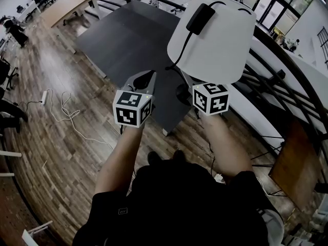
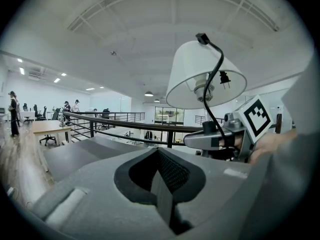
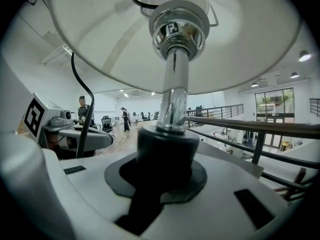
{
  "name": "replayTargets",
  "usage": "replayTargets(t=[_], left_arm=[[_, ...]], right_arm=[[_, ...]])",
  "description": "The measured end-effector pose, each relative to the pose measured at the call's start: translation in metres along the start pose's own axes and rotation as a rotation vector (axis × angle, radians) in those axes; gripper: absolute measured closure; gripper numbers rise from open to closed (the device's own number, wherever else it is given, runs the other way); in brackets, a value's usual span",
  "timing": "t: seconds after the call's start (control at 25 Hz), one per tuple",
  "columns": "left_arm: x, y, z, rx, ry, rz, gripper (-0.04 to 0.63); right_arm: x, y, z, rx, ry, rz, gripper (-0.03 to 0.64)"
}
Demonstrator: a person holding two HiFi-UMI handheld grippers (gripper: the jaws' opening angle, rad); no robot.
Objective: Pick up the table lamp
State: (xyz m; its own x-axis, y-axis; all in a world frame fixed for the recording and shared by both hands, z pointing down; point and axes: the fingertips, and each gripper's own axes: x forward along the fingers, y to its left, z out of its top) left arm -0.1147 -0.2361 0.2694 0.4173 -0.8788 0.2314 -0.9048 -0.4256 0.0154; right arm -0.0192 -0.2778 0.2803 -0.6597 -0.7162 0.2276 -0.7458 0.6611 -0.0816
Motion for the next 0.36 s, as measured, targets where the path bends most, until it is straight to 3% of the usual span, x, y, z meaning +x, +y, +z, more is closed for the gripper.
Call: replayTargets(t=[0.36], left_arm=[[-0.0068,0.0098,0.0003,-0.036,-0.023,0.020,0.592]], right_arm=[[0.0078,0.0034,-0.0058,-0.006,0.014,0.019,0.535]])
